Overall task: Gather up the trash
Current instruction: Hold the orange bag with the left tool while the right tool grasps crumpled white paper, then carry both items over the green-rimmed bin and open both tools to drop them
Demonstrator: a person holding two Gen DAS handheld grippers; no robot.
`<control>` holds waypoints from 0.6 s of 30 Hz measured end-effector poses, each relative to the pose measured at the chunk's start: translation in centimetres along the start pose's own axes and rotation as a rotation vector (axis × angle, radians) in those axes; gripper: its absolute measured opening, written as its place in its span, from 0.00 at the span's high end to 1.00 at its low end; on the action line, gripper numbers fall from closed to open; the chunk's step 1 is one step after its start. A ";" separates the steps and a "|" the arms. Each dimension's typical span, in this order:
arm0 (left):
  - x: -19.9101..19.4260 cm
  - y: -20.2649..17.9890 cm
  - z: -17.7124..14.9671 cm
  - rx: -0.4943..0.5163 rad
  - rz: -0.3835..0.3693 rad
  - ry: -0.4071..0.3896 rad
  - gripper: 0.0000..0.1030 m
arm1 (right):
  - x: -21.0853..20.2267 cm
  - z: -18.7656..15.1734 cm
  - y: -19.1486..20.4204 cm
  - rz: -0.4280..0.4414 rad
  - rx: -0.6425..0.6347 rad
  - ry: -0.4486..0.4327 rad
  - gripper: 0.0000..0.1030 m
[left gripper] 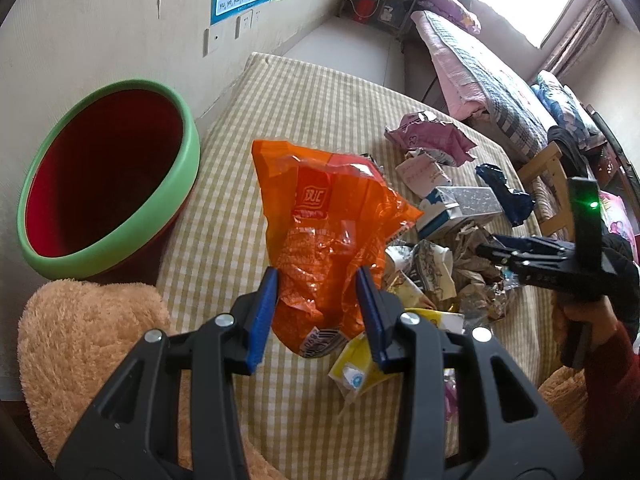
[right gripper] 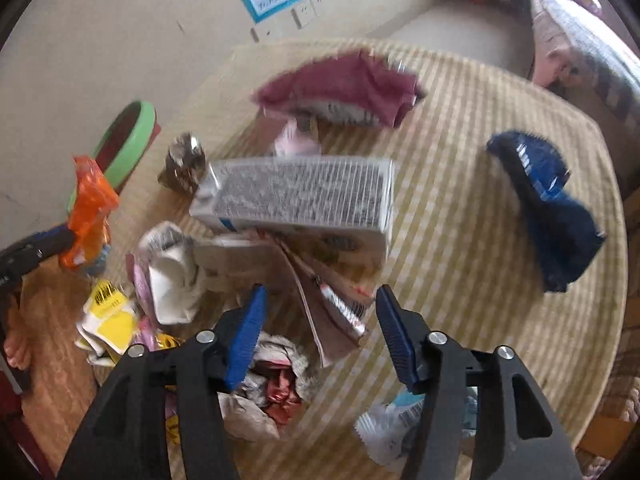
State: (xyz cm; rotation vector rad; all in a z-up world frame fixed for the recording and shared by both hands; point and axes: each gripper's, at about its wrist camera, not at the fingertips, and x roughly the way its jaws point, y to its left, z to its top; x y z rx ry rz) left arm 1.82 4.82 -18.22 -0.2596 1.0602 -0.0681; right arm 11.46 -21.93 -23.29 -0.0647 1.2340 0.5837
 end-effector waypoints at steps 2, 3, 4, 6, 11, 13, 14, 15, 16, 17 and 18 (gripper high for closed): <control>-0.1 0.0 -0.1 0.000 0.005 -0.001 0.63 | -0.2 -0.4 0.2 0.014 -0.005 -0.004 0.68; 0.0 0.1 -0.1 -0.001 0.005 0.000 0.63 | -0.7 -0.6 0.5 0.012 -0.006 -0.019 0.68; 0.0 0.1 0.0 -0.003 0.005 0.001 0.63 | -1.1 -0.7 0.6 0.007 -0.005 -0.032 0.69; 0.1 0.0 0.1 -0.005 0.005 0.001 0.63 | -2.6 -0.7 0.9 -0.003 0.007 -0.078 0.69; -0.4 -0.4 0.3 0.007 0.006 -0.022 0.63 | -7.9 -0.7 1.5 -0.030 0.089 -0.228 0.69; -0.7 -0.5 0.5 0.012 0.011 -0.040 0.63 | -9.9 -0.7 2.5 -0.057 0.094 -0.288 0.69; -0.9 -0.5 0.6 0.012 0.011 -0.047 0.63 | -10.6 -0.7 3.0 -0.062 0.096 -0.308 0.69; -1.1 -0.5 0.8 0.011 0.011 -0.059 0.63 | -11.3 -0.7 3.5 -0.064 0.100 -0.331 0.69; -1.4 -0.5 1.0 0.011 0.011 -0.069 0.63 | -11.7 -0.6 4.2 -0.058 0.105 -0.350 0.69; -1.6 -0.4 1.2 0.010 0.014 -0.078 0.63 | -12.0 -0.5 5.0 -0.045 0.104 -0.363 0.69; -1.8 -0.3 1.4 0.008 0.017 -0.085 0.63 | -12.0 -0.4 5.6 -0.039 0.101 -0.368 0.69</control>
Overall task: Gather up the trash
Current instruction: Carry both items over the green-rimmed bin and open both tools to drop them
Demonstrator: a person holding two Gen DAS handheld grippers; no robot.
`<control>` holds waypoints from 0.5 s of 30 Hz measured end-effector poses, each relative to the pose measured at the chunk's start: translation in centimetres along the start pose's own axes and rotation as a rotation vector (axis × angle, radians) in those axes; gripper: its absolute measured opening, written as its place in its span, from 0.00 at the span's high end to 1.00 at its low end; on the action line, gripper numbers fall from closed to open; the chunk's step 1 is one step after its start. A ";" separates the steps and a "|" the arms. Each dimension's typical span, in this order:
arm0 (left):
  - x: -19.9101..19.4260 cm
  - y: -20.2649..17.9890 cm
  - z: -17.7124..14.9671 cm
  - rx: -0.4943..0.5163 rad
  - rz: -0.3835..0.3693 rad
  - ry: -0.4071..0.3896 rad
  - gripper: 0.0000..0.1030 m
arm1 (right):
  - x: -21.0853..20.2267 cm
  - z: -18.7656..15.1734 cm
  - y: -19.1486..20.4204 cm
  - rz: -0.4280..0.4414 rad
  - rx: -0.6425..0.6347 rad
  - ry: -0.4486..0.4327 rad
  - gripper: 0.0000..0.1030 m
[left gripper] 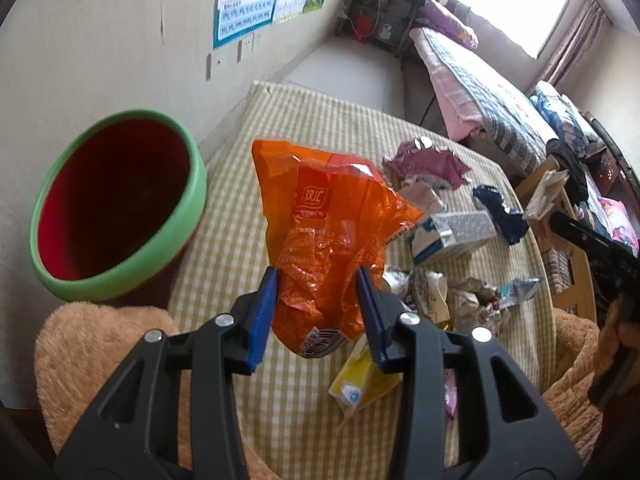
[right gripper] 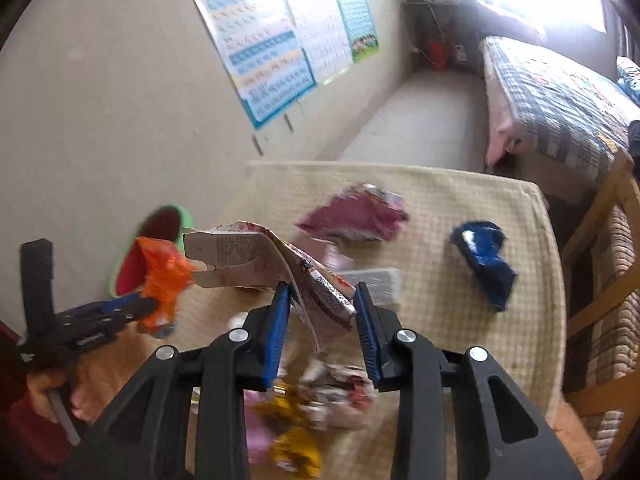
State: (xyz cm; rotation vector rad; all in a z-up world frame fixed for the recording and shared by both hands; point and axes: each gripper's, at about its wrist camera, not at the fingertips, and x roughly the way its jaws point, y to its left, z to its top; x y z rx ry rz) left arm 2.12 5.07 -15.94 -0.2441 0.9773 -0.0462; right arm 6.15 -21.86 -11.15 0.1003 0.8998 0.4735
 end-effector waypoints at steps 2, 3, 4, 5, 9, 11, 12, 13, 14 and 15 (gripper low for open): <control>-0.6 0.6 0.4 -0.008 0.006 -0.019 0.63 | 0.4 0.1 1.6 0.014 -0.002 -0.002 0.69; -0.9 0.9 0.7 -0.014 0.009 -0.027 0.63 | 0.7 0.2 2.2 0.025 -0.002 0.001 0.69; -1.2 1.3 0.9 -0.022 0.012 -0.037 0.63 | 1.2 0.3 3.0 0.040 -0.002 0.008 0.69; -1.6 2.0 1.1 -0.034 0.017 -0.048 0.63 | 1.7 0.4 3.7 0.049 -0.004 0.014 0.69; -3.1 4.8 2.1 -0.074 0.040 -0.087 0.63 | 4.0 0.5 6.8 0.095 -0.019 0.053 0.69; -3.9 6.6 2.5 -0.090 0.064 -0.108 0.63 | 5.3 0.7 8.3 0.123 -0.019 0.069 0.69; -4.2 7.3 2.7 -0.093 0.076 -0.115 0.63 | 5.9 0.9 9.2 0.138 -0.020 0.077 0.69; -4.4 8.1 2.8 -0.096 0.091 -0.121 0.63 | 6.7 1.2 10.1 0.155 -0.023 0.086 0.68; -4.6 9.1 2.9 -0.101 0.108 -0.125 0.63 | 7.4 1.5 10.8 0.169 -0.025 0.093 0.68; -4.7 9.9 3.0 -0.105 0.120 -0.126 0.63 | 8.2 1.9 11.7 0.186 -0.025 0.103 0.68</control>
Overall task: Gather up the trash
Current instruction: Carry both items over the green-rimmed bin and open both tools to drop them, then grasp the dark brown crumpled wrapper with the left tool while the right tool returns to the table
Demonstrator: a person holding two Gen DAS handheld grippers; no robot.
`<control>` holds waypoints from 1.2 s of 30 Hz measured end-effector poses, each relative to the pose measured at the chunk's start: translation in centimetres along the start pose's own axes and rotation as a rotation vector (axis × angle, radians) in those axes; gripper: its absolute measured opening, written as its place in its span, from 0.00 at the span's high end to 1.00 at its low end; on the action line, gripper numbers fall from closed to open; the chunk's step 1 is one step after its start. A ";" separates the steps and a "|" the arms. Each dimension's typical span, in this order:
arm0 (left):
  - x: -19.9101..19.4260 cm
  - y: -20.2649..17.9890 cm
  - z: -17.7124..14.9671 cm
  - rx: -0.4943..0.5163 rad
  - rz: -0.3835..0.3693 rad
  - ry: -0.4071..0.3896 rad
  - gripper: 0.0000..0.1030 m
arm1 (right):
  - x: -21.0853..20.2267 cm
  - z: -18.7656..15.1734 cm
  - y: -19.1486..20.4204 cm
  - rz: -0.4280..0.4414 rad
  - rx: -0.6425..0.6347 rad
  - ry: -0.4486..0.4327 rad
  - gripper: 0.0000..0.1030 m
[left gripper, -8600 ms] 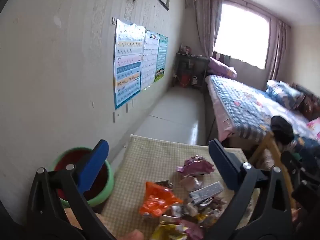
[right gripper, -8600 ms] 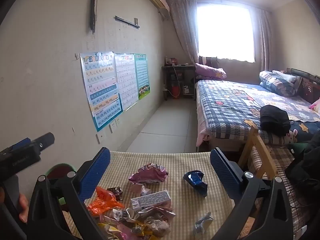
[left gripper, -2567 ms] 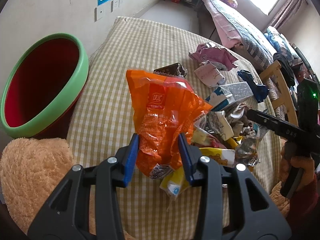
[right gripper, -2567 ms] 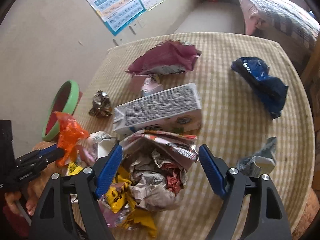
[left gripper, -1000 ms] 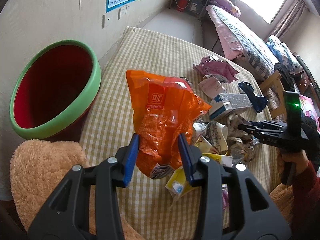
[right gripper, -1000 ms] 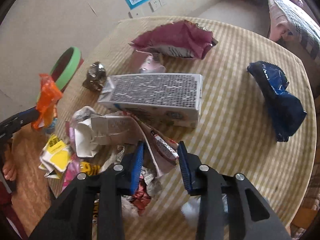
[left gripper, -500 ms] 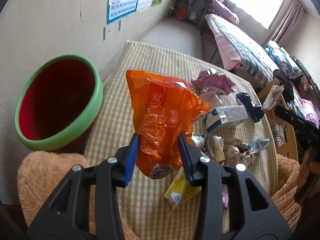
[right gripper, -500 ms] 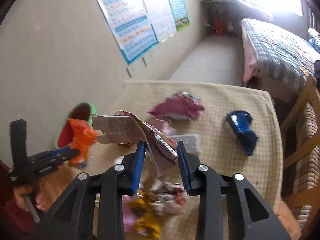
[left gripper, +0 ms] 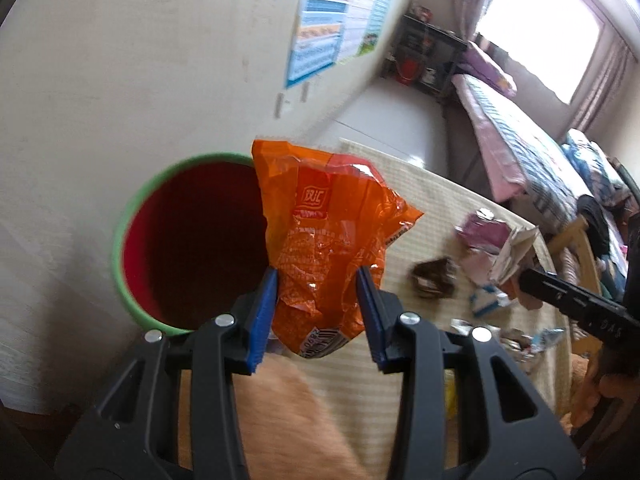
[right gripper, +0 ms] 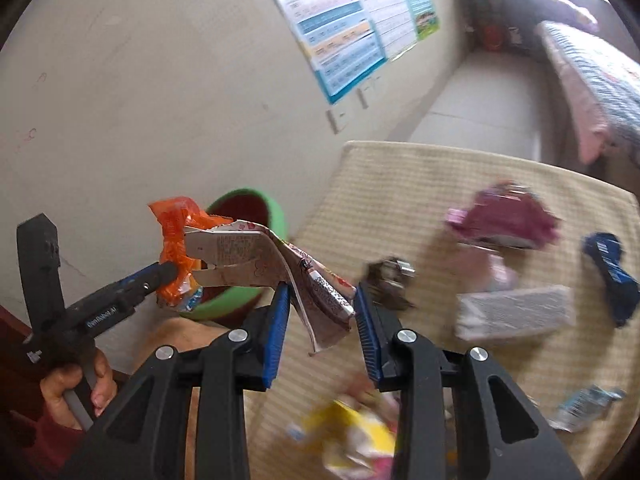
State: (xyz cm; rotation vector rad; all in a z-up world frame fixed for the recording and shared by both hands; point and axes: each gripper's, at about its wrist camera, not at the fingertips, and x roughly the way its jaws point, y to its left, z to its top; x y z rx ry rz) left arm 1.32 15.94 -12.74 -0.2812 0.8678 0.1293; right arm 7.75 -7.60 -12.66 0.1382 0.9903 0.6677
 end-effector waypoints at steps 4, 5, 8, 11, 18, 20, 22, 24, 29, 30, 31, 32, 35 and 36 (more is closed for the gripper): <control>0.9 3.2 0.8 -0.017 0.066 0.020 0.63 | 3.8 2.3 3.0 0.069 0.028 0.041 0.68; 1.2 3.9 1.0 -0.022 0.081 0.027 0.63 | 4.9 2.8 3.9 0.086 0.031 0.053 0.68; 1.9 5.6 1.3 -0.033 0.113 0.046 0.63 | 7.3 3.8 5.7 0.101 0.032 0.081 0.68; 2.3 6.7 1.3 -0.034 0.129 0.059 0.63 | 9.4 4.4 7.0 0.101 0.031 0.106 0.68; 3.6 8.1 1.1 -0.051 0.136 0.088 0.63 | 12.1 5.3 8.5 0.084 0.019 0.132 0.66; 3.9 8.3 1.1 -0.056 0.136 0.091 0.63 | 12.5 5.6 8.7 0.085 0.030 0.133 0.65; 4.0 8.4 1.2 -0.069 0.140 0.087 0.57 | 12.7 5.9 8.7 0.105 0.045 0.130 0.53; 4.1 8.3 1.3 -0.084 0.131 0.085 0.44 | 12.7 6.1 8.8 0.114 0.054 0.127 0.46; 4.0 8.0 1.1 -0.088 0.127 0.086 0.43 | 11.5 5.8 8.9 0.137 0.054 0.111 0.46; 3.8 7.9 1.0 -0.088 0.123 0.084 0.43 | 10.9 5.7 8.9 0.139 0.049 0.104 0.46; 3.5 7.7 0.8 -0.087 0.118 0.081 0.43 | 10.2 5.3 8.8 0.135 0.038 0.092 0.46; 3.2 7.5 0.7 -0.084 0.115 0.077 0.43 | 9.5 5.0 8.7 0.128 0.026 0.082 0.46; 2.4 6.5 0.3 -0.072 0.099 0.072 0.43 | 6.3 3.2 7.3 0.089 -0.009 0.043 0.46; 2.2 5.9 0.2 -0.065 0.091 0.072 0.43 | 5.6 2.8 6.8 0.072 -0.015 0.033 0.46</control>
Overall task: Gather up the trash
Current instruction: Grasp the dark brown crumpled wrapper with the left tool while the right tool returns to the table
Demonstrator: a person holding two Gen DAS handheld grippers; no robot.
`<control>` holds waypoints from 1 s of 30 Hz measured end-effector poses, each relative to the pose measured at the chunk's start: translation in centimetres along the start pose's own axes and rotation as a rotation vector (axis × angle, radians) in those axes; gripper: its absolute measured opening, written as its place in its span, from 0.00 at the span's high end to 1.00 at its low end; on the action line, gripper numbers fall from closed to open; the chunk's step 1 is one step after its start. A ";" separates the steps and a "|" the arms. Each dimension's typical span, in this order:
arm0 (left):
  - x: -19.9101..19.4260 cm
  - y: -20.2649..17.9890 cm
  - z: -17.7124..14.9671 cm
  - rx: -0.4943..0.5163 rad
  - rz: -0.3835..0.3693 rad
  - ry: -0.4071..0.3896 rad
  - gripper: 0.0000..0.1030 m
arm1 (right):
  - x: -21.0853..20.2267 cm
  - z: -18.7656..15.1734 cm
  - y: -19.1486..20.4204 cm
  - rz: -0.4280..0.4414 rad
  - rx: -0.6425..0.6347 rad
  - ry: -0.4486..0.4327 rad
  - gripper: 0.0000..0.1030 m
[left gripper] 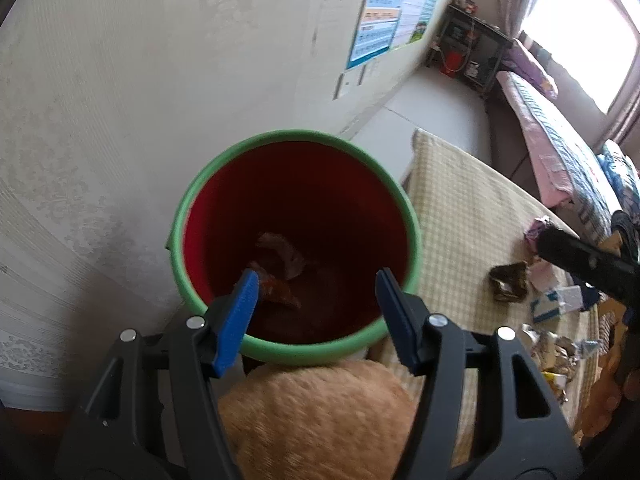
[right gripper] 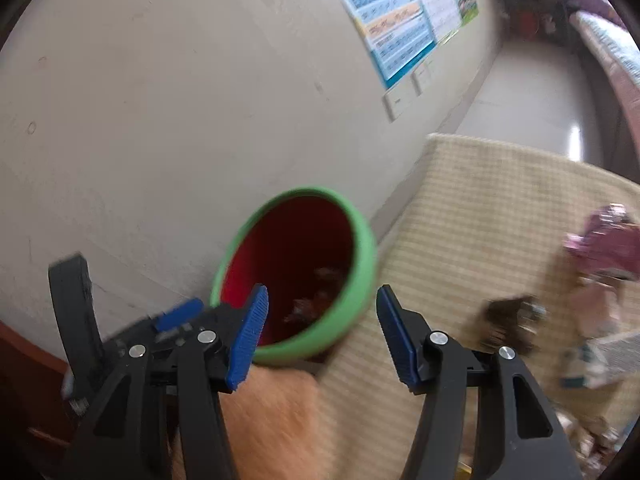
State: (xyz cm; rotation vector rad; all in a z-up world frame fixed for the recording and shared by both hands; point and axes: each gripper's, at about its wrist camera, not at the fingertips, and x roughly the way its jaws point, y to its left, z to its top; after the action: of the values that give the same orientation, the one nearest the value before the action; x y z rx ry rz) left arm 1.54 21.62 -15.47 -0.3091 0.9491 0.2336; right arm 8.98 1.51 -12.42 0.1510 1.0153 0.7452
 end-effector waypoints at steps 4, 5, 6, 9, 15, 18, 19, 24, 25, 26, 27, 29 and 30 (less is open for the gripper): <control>-0.6 -2.7 -0.8 0.026 -0.056 0.004 0.43 | -4.6 -3.0 -3.3 -0.122 0.007 -0.054 0.46; -0.5 -3.8 -1.1 0.042 -0.076 0.009 0.43 | -5.5 -3.6 -4.1 -0.150 0.017 -0.059 0.46; -0.3 -4.6 -1.3 0.057 -0.089 0.015 0.43 | -6.4 -4.6 -5.1 -0.180 0.037 -0.063 0.46; 0.7 -7.8 -2.3 0.123 -0.127 0.051 0.43 | -8.9 -7.2 -7.7 -0.248 0.090 -0.067 0.46; 3.7 -15.3 -2.3 0.280 -0.239 0.103 0.43 | -12.1 -12.1 -11.4 -0.338 0.195 -0.103 0.46; 5.9 -18.0 -1.3 0.268 -0.265 0.130 0.36 | -13.2 -14.1 -12.9 -0.346 0.258 -0.120 0.46; 6.9 -18.7 -1.1 0.250 -0.274 0.156 0.36 | -13.5 -14.7 -13.4 -0.344 0.281 -0.121 0.46; 11.3 -21.7 -1.4 0.247 -0.269 0.261 0.37 | -15.1 -16.2 -15.4 -0.341 0.353 -0.149 0.46; 11.9 -22.0 -1.6 0.251 -0.258 0.277 0.38 | -15.4 -16.4 -15.6 -0.339 0.361 -0.154 0.46; 12.5 -22.2 -1.7 0.253 -0.242 0.288 0.49 | -15.6 -16.5 -15.8 -0.338 0.368 -0.158 0.46; 12.8 -22.2 -1.8 0.251 -0.229 0.292 0.50 | -15.8 -16.8 -16.0 -0.338 0.377 -0.161 0.46; 12.8 -22.1 -1.8 0.235 -0.229 0.285 0.51 | -15.9 -17.2 -16.2 -0.336 0.387 -0.161 0.46; 12.5 -22.0 -1.9 0.236 -0.233 0.281 0.51 | -15.9 -17.4 -16.3 -0.333 0.394 -0.159 0.46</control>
State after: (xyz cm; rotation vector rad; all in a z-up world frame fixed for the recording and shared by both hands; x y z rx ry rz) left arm 14.41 1.20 -23.35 -0.2355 1.1949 -0.1388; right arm -1.98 -24.40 -17.71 0.3657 0.9938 0.2208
